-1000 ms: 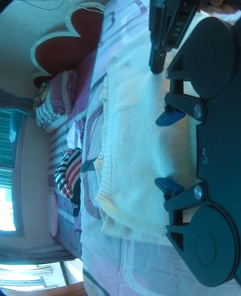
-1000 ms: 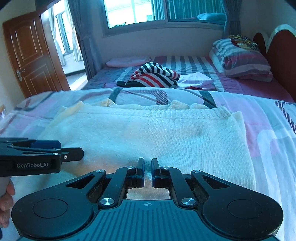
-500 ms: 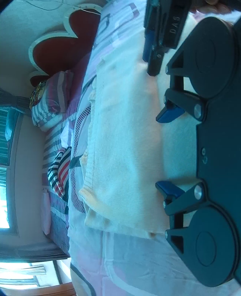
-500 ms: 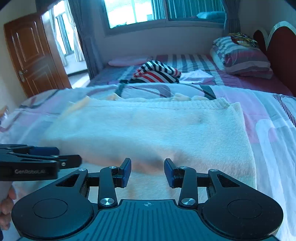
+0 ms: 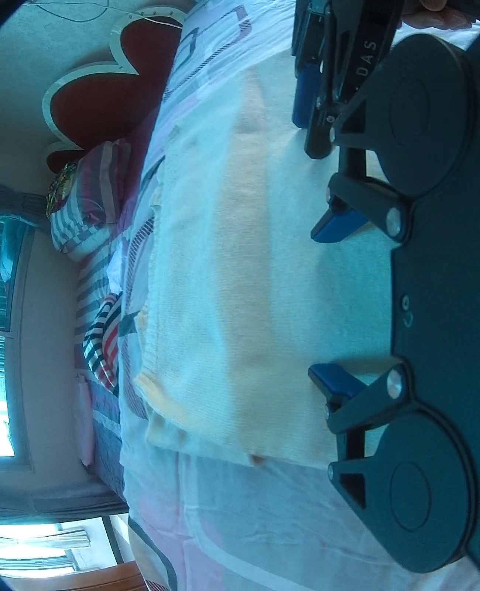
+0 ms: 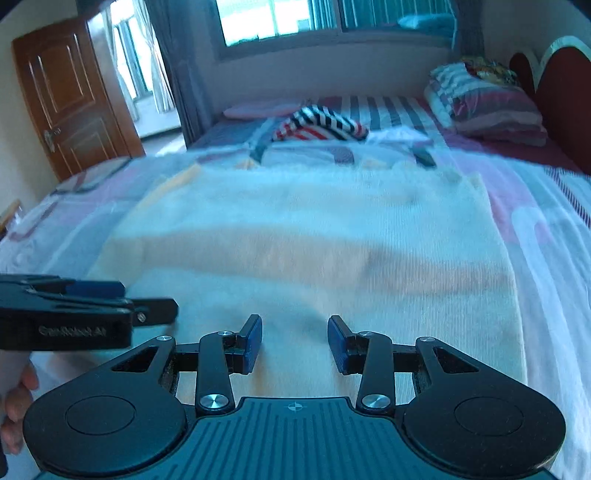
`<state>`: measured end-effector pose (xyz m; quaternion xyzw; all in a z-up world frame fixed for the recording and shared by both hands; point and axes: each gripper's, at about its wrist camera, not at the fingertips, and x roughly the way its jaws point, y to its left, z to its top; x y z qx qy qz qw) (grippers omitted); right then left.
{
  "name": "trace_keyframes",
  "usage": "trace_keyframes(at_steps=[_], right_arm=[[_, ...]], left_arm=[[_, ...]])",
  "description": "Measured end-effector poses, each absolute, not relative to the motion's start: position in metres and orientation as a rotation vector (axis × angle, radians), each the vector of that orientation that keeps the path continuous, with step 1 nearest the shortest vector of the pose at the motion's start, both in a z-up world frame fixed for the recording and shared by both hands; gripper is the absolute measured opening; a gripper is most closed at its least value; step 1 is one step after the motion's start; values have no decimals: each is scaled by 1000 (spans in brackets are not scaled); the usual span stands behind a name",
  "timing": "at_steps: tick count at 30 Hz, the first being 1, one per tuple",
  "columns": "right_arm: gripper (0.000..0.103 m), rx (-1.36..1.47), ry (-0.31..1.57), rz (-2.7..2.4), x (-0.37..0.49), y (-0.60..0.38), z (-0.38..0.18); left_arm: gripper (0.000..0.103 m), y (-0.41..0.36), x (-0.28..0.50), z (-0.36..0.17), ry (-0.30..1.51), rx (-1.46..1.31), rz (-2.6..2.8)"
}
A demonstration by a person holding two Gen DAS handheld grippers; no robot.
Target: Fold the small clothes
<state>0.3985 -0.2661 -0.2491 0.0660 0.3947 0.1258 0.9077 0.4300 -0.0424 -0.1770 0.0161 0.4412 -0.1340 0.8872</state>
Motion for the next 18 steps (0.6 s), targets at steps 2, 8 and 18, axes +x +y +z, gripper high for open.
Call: trace_keyframes(at_steps=[2,8,18], right_arm=[[39,144,818,254,395,-268,-250],[39,159,810,243,382,-270,-243],[39,155,813,230,371,-273,-235]], left_arm=[[71,-43,426,-177,921,34,-279],[71,-41,418,-173,938,12,-274],[71,-35,405,-167,957,-13,-262]])
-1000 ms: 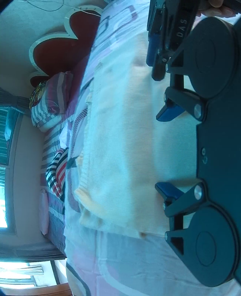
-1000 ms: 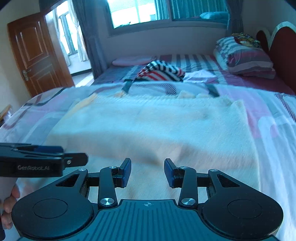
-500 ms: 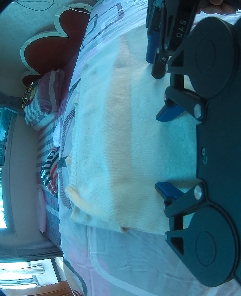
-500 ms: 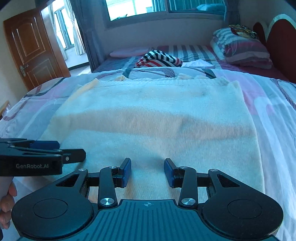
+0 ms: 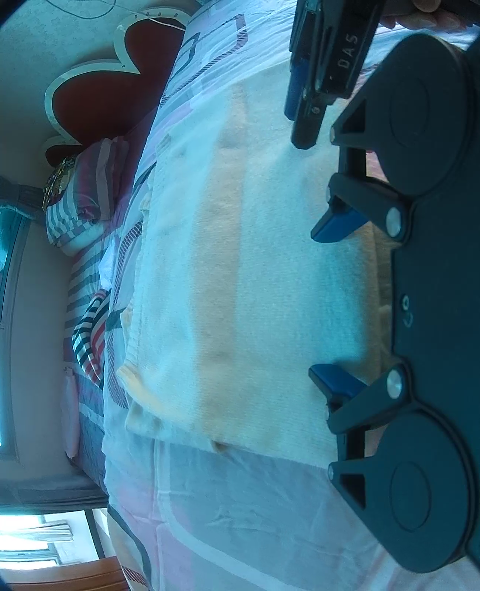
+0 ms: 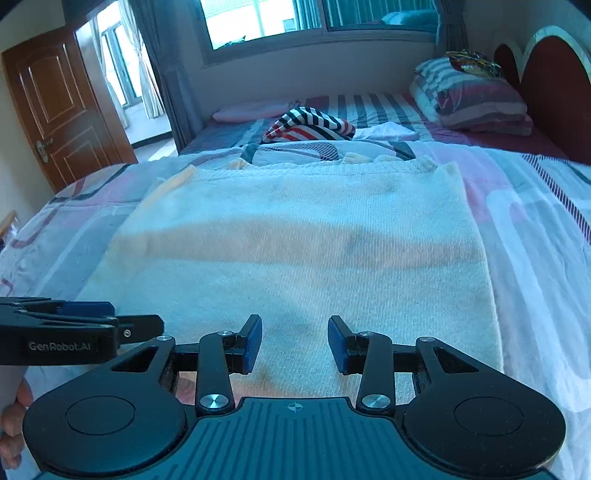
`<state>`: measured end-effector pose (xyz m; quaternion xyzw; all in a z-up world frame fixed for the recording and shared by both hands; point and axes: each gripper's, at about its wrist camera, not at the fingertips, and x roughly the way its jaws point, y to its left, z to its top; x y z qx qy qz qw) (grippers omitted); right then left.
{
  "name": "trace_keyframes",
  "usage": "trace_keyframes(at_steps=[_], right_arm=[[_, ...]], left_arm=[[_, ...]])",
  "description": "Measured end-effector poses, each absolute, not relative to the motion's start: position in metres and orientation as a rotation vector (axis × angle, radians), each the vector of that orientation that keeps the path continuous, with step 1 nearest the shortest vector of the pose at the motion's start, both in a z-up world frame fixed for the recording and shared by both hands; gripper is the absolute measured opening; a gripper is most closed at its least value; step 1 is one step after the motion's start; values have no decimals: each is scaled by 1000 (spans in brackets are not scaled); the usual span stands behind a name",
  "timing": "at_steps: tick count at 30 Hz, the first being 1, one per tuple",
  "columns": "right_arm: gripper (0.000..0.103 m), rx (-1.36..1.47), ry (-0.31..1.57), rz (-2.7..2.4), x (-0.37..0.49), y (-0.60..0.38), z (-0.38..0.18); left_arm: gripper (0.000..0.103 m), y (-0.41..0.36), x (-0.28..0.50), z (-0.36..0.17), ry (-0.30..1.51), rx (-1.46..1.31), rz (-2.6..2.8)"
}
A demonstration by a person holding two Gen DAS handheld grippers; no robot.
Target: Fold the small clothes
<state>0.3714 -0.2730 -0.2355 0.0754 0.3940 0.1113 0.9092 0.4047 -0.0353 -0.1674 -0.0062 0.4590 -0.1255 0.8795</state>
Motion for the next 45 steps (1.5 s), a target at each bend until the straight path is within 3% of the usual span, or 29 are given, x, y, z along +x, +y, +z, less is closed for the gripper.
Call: trace_keyframes(at_steps=[16,23,30,39,41,45], right_arm=[[40,185,805,241,361,-276,-231],[40,192,803,253,363,-274,-232],[40,186,782,260,373,-272,-231],[40,170,728,247,422,-264,-230],[40,167,718,238,435,-262,-231],[40,150,709,224,457,-256,-236]], left_arm=[[71,-4,378,-161,1023,-178,-239],[66,20,370,-179,1063,-499,-277],[67,52,395,-214,934,-923,-217],[67,47,441,-223,780,-982,-175],[62,46,449,-226,763,-974,-176],[39,47,455,-231,752,-982,-160]])
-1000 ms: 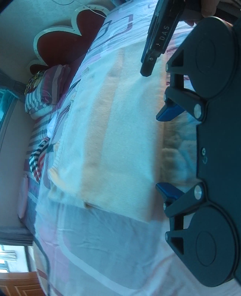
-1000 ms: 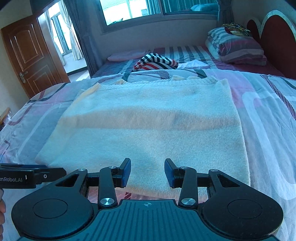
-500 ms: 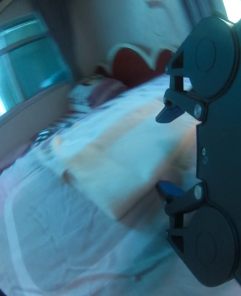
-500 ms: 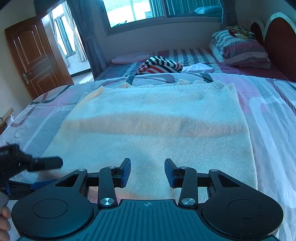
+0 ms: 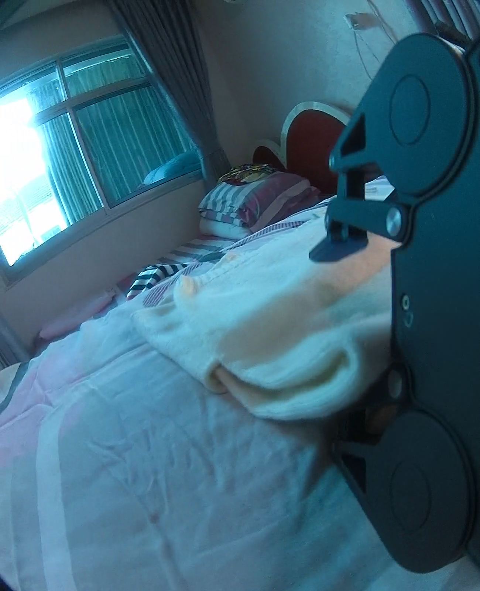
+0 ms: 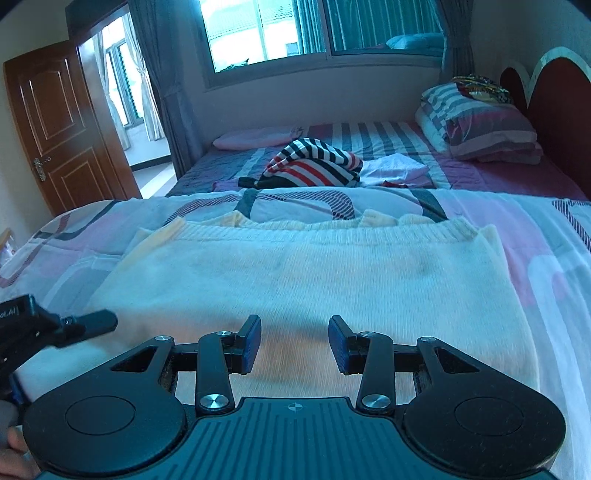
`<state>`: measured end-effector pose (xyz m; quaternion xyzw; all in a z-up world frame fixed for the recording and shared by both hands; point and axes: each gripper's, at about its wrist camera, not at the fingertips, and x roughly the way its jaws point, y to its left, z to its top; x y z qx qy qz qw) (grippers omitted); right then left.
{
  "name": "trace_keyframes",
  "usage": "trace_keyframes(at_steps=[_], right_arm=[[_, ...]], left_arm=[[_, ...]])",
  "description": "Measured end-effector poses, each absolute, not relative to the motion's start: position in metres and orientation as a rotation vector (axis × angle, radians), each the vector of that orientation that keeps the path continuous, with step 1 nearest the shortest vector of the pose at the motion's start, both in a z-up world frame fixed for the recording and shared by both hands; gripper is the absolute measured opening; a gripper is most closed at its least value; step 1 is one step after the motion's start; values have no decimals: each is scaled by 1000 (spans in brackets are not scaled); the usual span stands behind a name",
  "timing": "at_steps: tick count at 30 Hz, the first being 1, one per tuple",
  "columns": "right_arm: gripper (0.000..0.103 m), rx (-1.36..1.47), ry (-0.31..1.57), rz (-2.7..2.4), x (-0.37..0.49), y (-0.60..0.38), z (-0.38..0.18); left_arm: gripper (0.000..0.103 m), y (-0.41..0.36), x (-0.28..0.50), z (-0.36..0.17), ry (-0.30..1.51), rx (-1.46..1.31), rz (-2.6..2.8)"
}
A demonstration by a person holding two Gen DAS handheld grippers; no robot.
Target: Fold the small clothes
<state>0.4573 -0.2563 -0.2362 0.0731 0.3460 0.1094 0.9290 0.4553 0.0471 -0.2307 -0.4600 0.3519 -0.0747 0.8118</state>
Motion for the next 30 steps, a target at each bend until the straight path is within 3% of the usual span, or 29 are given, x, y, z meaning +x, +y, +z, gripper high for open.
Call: trace_keyframes(at_steps=[4,6,16,22,30], right_arm=[[42,68,708,213,462,-246,-253],[42,10,695,208,458,-239,-257],[43,-47,660,197,454,-231,-266],[44,149,646,195,449,-276,-245],[44,314,671,54,412,-381,-233]], left_arm=[[11,50,451,-232,746,-963,-142],[6,51,448,-229,744,-942,-137],[6,18,449,-167,666,-686,-245],[6,-54,455,-125,641,-392,-421],[6,-182,445,-154,775,-64,-638]])
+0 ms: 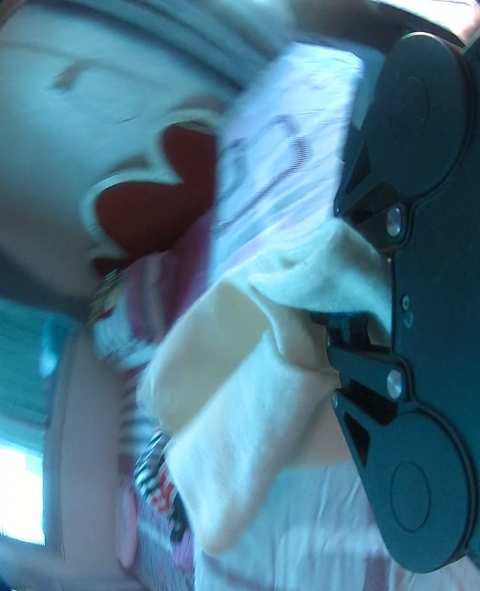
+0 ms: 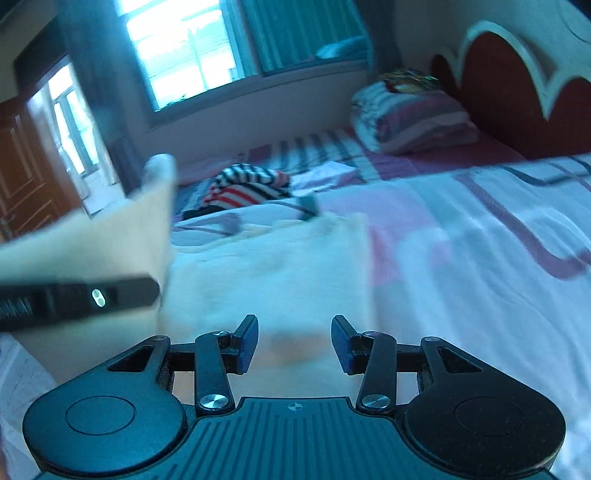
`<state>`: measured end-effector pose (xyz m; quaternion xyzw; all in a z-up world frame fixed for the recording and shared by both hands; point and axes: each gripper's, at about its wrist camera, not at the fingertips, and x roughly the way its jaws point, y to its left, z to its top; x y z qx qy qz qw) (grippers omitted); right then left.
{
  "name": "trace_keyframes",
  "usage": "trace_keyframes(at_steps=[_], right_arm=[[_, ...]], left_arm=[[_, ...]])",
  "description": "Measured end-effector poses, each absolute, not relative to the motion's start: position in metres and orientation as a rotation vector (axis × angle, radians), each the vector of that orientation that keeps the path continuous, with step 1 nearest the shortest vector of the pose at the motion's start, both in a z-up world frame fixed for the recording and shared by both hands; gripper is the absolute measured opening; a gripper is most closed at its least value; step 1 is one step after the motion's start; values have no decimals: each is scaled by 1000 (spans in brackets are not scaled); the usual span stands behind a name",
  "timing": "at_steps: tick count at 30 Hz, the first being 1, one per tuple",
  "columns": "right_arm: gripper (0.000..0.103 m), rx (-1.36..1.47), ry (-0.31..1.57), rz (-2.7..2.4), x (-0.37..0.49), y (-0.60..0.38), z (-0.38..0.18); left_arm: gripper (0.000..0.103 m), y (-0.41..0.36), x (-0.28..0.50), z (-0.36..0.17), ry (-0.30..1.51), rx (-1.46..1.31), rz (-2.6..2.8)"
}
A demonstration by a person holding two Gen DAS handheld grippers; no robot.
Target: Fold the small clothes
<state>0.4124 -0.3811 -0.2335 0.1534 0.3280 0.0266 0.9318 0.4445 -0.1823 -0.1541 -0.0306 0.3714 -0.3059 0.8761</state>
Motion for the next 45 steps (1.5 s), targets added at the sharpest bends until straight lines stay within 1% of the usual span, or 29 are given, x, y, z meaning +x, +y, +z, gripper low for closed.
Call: trace_keyframes(at_steps=[2,4,5,6,7,8,9,10,13,17,23,29,30,31,32,33,34,37,40,41,43,45], right_arm=[[44,341,684,22,401,-404,-234],[44,362,690,2,390,-422,-232],[44,373,692,-6,385,-428,-232],[44,385,692,-9,382,-433,-231],[44,402,690,-10,378,-438,-228],[44,421,685,-2,375,-442,-225],[44,442,682,14,374,-444,-222],[44,472,681,42,372,-445,-220],[44,525,684,126,370,-438,-213],[44,550,712,165,382,-425,-215],[44,653,746,190,416,-423,-233],[44,709,753,211,433,-418,-244],[42,717,746,209,432,-418,-243],[29,709,745,206,434,-417,-242],[22,692,747,212,435,-415,-240],[19,678,746,222,435,-413,-237],[17,656,739,222,433,-412,-233],[16,528,693,229,428,-405,-214],[15,468,687,229,427,-409,-203],[14,460,690,222,426,-413,-203],[8,463,704,190,422,-422,-207],[8,485,720,175,417,-430,-216]], left_arm=[[7,-203,435,-173,826,22,-659],[19,-214,425,-187,864,79,-671],[22,-213,419,-189,866,82,-672],[29,-212,413,-189,861,71,-681],[40,-208,406,-189,861,59,-694],[46,-202,399,-187,867,49,-711],[58,-199,393,-184,873,39,-732],[64,-196,393,-181,872,29,-750],[64,-180,379,-172,867,0,-763],[64,-157,383,-161,838,-72,-694],[63,-124,423,-161,808,-173,-475],[63,-120,453,-171,824,-198,-398],[63,-117,456,-174,831,-213,-389],[63,-114,458,-176,837,-229,-385],[63,-114,461,-178,843,-239,-379],[63,-113,462,-180,848,-246,-375],[63,-113,464,-182,850,-253,-375],[63,-119,467,-184,850,-251,-373],[63,-126,467,-186,851,-249,-383],[63,-128,465,-187,856,-252,-389],[63,-133,460,-192,877,-258,-408],[64,-139,454,-199,902,-243,-424]])
